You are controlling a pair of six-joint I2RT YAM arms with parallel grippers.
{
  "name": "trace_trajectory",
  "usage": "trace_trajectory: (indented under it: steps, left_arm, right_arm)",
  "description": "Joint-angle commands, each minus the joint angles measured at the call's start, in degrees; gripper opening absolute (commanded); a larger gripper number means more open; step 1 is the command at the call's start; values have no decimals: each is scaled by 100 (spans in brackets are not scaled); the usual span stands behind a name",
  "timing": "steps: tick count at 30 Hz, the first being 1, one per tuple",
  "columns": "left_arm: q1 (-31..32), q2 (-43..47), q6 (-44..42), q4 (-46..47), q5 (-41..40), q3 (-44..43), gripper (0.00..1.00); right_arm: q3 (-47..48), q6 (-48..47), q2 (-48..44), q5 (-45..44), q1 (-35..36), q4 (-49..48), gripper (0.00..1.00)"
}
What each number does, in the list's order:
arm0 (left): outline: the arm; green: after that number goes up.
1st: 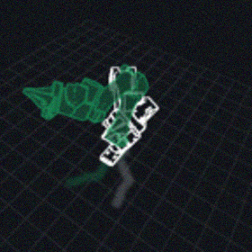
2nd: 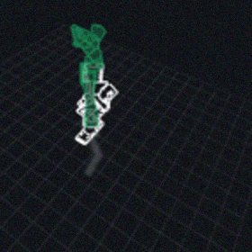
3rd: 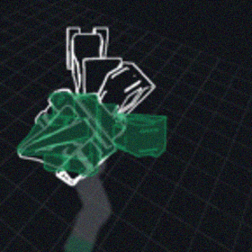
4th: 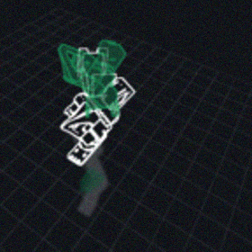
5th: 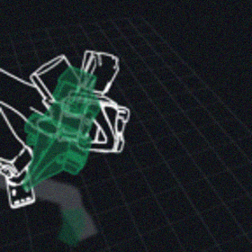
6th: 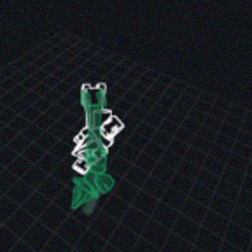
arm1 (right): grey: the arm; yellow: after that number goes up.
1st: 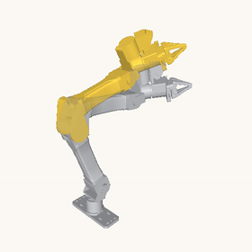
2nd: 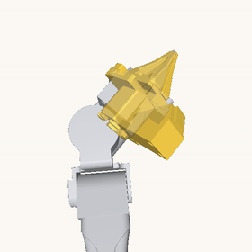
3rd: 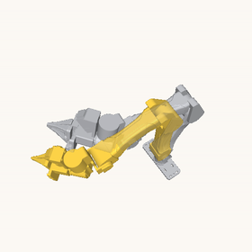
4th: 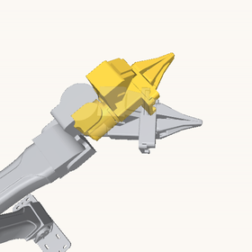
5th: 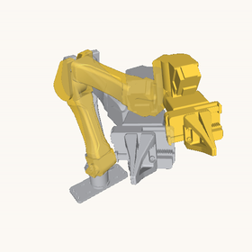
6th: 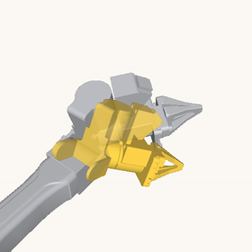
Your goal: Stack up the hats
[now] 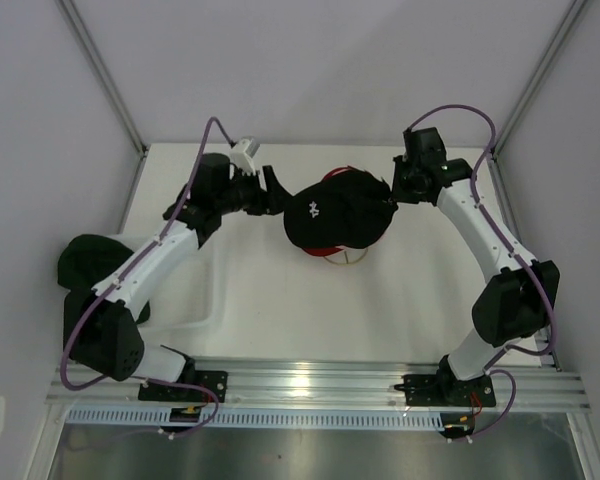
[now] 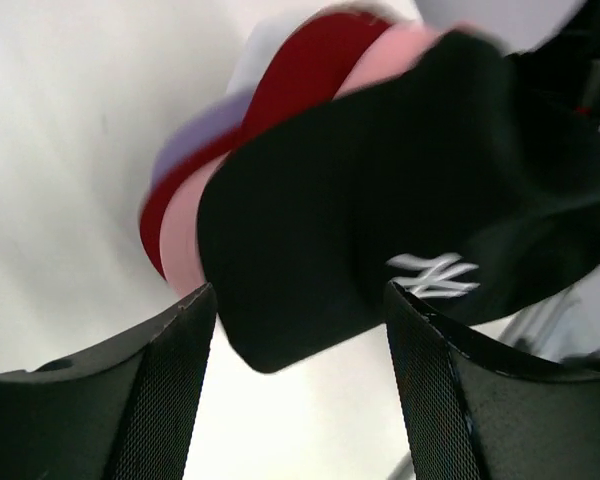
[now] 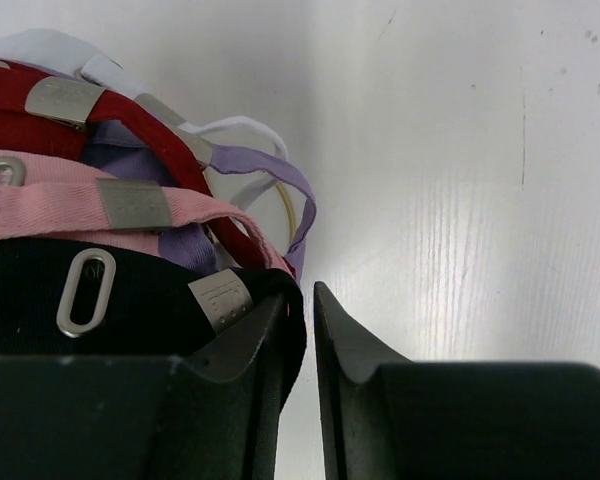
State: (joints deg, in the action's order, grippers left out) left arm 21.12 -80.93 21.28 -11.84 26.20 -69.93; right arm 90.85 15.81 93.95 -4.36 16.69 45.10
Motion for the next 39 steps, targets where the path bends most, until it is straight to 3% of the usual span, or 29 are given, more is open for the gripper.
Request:
trace_trajectory:
  steps: [1,6,13,17,24,27,29,30,33,37,39]
  left_arm:
    - [93,287,2220,1148,-685,1014,71]
    - [111,499,2767,1955,-1151,1675,71]
    - [111,253,3425,2966,-810,2106,68]
    - [164,-80,3708,3661,-502,2238,58]
    - [305,-336,3813,3767,-422,2203,34]
    - [305,-493,3849,3742,-282,2107,31]
    - [331,-582,3823,3689,-194,2045,35]
    - [340,-617,3805,3688,-89,2062,51]
    - [357,-583,3796,3820,-132,2264,63]
    - [357,-477,3655,3916,-54,2370,64]
    - [357,-468,3743,4363,34,2458,56]
  right_arm:
    - [196,-8,176,32,-8,-221,21]
    - [152,9,220,163,-16,-361,22]
    - [179,45,290,225,-16,-344,23]
    - [179,36,282,164,-16,-318,23]
    - [196,80,317,102,-16,-309,23]
    - [188,106,343,111,-16,-309,22]
    - [179,124,352,120,-16,-309,22]
    - [170,124,352,111,-16,-300,22]
    - [161,124,343,102,-16,-291,22]
    - [170,106,334,93,-17,-292,22]
    - [153,106,334,93,-16,-300,22]
